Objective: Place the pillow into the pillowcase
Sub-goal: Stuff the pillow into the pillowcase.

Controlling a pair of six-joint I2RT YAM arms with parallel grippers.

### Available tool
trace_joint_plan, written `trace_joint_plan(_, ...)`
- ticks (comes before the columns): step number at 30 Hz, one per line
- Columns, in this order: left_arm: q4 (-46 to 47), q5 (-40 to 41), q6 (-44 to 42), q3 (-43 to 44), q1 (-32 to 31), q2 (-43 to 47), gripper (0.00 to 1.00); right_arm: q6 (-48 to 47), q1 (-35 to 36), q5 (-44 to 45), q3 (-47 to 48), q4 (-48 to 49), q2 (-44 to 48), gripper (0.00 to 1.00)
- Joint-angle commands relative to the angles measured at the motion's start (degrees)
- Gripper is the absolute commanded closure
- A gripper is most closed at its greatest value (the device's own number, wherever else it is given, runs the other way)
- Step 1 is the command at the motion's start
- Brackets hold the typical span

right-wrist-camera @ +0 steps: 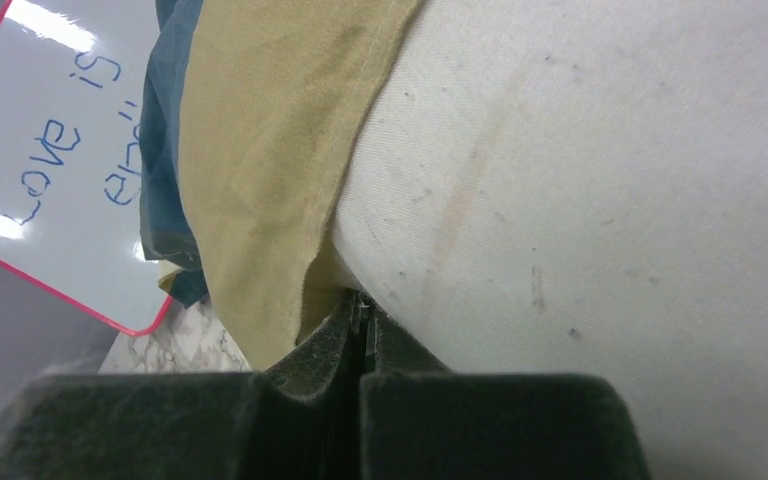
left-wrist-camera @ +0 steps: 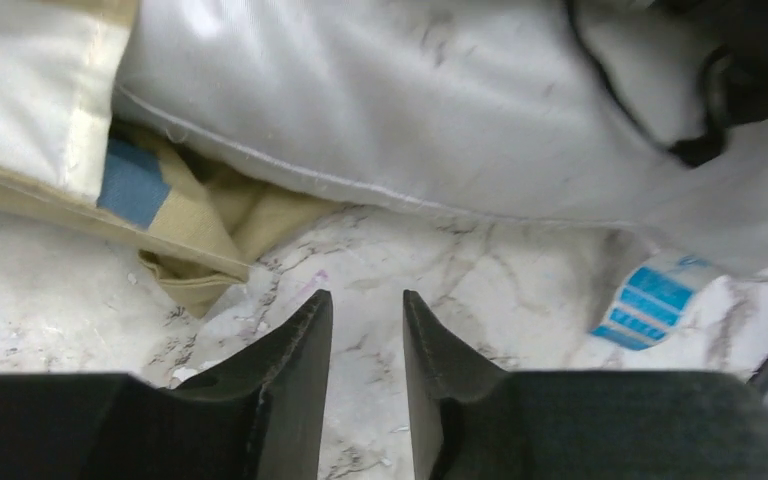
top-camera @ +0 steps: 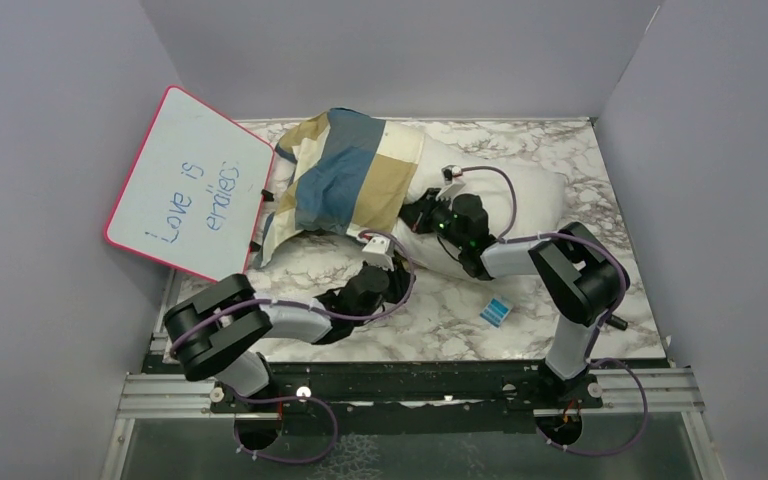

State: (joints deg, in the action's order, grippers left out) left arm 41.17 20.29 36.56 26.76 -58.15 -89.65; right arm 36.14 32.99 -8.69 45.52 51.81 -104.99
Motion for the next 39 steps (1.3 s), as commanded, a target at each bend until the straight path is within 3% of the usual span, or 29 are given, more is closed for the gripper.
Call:
trace_joint_plan(1,-9.5,4.3,-2.8,1.9,-0.8,8.7,0.61,1.4,-0.1,1.0,-2.8,-2.8,-1.3,1.0)
trace_joint_plan(5,-17.7,10.3,-7.7,5.6,-0.8,13.9,0.46,2.1,-0.1,0.6,-3.5,-1.7,-0.7,1.0)
trace_joint_plan(10,-25.7,18.2,-16.4,14.2,0.8,10.5,0.36,2.1,-0.2,0.4,-3.8,-3.6,3.1,1.0)
trace_joint_plan(14,-27.9,18.7,-20.7,20.1,3.3,6.8,0.35,-0.5,-0.5,2.5,-2.1,-12.5,10.2,1.0)
trace_joint_plan(20,-25.3,16.1,-22.4,21.8,6.3,5.8,0.35,-6.3,-1.8,3.1,2.1,-26.7,18.6,1.0)
trace_joint_plan(24,-24.3,15.6,-25.1,23.7,7.8,3.4,0.34,-8.3,-3.4,3.4,3.3,-29.8,20.7,1.0)
trace_joint_plan(30,-23.2,16.0,-29.6,27.8,8.7,-2.6,0.32,-9.2,-6.0,-1.0,5.1,-27.0,14.5,1.0)
trace_joint_plan(34,-23.1,20.8,-32.2,30.8,9.4,-6.7,0.31,-7.4,-6.0,-3.6,4.7,-24.0,6.2,1.0)
trace_joint_plan(35,-23.0,23.1,-33.3,31.7,10.2,-7.9,0.32,-5.6,-6.0,-5.5,1.7,-19.0,1.2,1.0)
trace_joint_plan(39,-22.5,23.1,-35.2,32.0,10.4,-8.7,0.42,-4.8,-6.0,-5.7,0.0,-16.9,0.4,1.0)
